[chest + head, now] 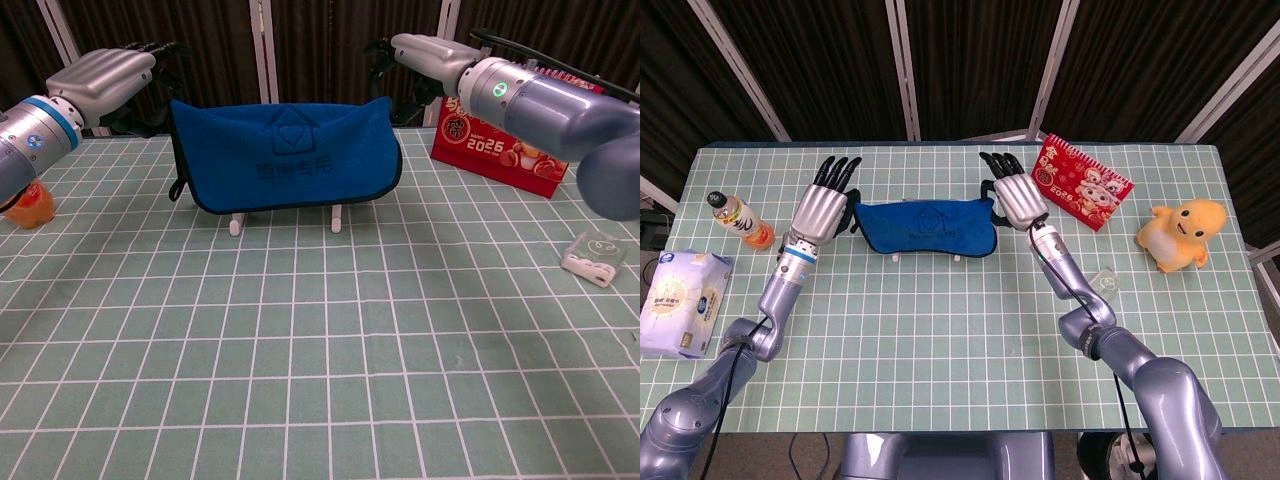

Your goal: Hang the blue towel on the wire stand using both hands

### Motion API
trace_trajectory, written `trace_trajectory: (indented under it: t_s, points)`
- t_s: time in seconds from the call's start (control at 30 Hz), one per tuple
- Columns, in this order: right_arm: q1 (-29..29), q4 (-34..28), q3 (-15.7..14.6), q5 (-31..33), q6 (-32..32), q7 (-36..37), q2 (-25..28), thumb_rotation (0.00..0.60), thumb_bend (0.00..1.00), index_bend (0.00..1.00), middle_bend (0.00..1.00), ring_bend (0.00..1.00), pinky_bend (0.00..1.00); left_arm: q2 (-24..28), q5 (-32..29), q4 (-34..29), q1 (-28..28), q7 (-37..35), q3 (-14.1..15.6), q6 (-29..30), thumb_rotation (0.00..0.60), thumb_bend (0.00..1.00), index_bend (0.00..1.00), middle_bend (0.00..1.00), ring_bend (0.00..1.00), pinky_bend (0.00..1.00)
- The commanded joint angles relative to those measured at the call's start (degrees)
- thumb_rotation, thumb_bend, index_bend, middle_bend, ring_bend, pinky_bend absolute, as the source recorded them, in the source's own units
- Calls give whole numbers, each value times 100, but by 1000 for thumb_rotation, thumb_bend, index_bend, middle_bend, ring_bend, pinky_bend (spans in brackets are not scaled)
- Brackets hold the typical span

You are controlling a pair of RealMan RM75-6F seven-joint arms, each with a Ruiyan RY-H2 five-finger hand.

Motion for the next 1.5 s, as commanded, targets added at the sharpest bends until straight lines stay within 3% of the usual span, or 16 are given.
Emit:
trace_trajectory:
  t_s: [0.03, 0.17, 0.23, 0.27, 0.33, 0.4, 0.5, 0.77, 1.07, 1.27, 1.5]
  points:
    - [16, 30, 9, 4, -19, 0, -25, 600, 572, 644, 38, 0, 0, -19, 7, 48, 13, -45, 19, -6, 600, 662, 864, 0, 0, 0]
    - [26, 88, 9, 10, -56, -7, -60, 600, 558, 644, 38, 0, 0, -39, 14, 110, 25, -61, 34, 12, 600, 661, 855, 0, 0, 0]
    - [31, 125, 16, 27, -96, -2, -85, 600, 529, 596, 38, 0, 0, -39, 12, 121, 24, -95, 41, -19, 600, 662, 771, 0, 0, 0]
    - [34, 150, 12, 27, -113, -6, -97, 600, 501, 543, 38, 0, 0, -40, 15, 126, 24, -108, 49, -36, 600, 654, 664, 0, 0, 0]
    - [38, 177, 11, 29, -141, 19, -113, 600, 374, 338, 38, 0, 0, -33, 29, 128, 22, -139, 76, -96, 600, 585, 434, 0, 0, 0]
    - [40, 172, 12, 34, -177, 55, -109, 600, 252, 237, 34, 0, 0, -29, 21, 125, 17, -145, 79, -155, 600, 454, 191, 0, 0, 0]
    - [39, 167, 1, 20, -193, 73, -91, 600, 89, 170, 23, 0, 0, -31, -6, 159, 13, -59, 75, -246, 600, 354, 8, 0, 0, 0]
    - [-48, 6, 27, 16, 19, -37, 14, 600, 71, 152, 15, 0, 0, 91, -59, 94, 90, -24, 44, -199, 600, 292, 0, 0, 0, 0]
    - [-638, -1211, -190, -200, 702, -456, 890, 600, 71, 152, 7, 0, 0, 752, -100, -482, 526, 160, 106, -33, 600, 174, 0, 0, 0, 0]
    - [-1267, -2515, -433, -370, 1272, -950, 1852, 600, 69, 152, 4, 0, 0, 1556, -112, -1484, 1073, 94, 109, 582, 600, 166, 0, 0, 0, 0]
    - [-2050, -3710, -707, -514, 1998, -1318, 2765, 600, 35, 144, 0, 0, 0, 2618, -167, -3221, 1738, 423, 162, 1161, 600, 163, 0, 0, 0, 0]
